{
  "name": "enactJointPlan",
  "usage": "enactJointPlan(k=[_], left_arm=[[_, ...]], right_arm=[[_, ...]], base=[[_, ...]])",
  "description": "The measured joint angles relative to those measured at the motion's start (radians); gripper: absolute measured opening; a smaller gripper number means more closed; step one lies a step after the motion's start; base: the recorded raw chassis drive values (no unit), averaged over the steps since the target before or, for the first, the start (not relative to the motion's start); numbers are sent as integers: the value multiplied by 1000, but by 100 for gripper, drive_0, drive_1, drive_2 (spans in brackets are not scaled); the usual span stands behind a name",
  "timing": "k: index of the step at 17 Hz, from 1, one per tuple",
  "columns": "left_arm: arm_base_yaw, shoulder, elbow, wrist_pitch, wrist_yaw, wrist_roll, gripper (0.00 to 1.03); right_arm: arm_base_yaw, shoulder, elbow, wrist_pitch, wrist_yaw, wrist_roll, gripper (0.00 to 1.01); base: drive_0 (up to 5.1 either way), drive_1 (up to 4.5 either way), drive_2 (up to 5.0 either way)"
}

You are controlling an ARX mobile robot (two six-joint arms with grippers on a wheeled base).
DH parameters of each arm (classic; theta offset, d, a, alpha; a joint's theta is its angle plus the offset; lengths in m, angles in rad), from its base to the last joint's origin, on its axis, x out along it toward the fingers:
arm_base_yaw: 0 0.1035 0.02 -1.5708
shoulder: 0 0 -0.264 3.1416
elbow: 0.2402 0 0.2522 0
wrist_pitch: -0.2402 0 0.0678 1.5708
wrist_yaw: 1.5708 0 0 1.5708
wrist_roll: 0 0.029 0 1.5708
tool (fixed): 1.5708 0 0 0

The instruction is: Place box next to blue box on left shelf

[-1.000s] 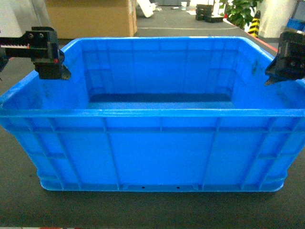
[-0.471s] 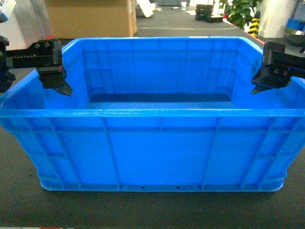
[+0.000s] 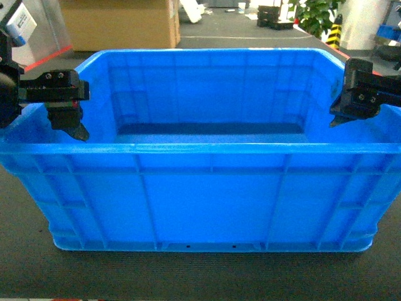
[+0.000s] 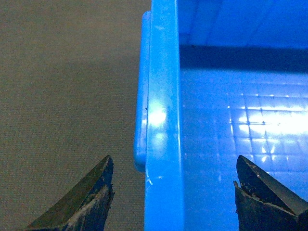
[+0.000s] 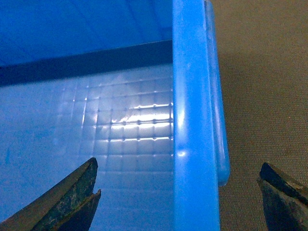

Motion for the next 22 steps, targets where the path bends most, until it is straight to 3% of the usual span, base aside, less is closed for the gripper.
enactJointPlan(k=[2,3,4,5,6,10,21,22], left_arm=[[0,8,1,0,0,0,65],[2,11,2,-10,5,0,45],[11,11,3,-11,8,-10,17],[11,9,-10,36,17,0,9],[-2,-27,-58,109,24,2,8],[-13,-182,-121,278,41,7,8],[-24,-257,-192,410,26,-1,8],[-27,-257,-200,406,26,-4,8]], right_arm=[[0,1,0,0,0,3,98],[0,1,0,1,-2,3,97],[0,2,1,-4,-12,3,68],[-1,1,1,-7,0,2,38],[2,1,-4,32,42,-19,22],[6,-171,-66,206,82,-50,22],[13,-265,-112,286,104,-78,21],[23,-264,-135,335,132,-94,21]], base=[[0,0,0],[0,0,0],[0,0,0],[0,0,0],[0,0,0],[0,0,0],[0,0,0],[0,0,0]])
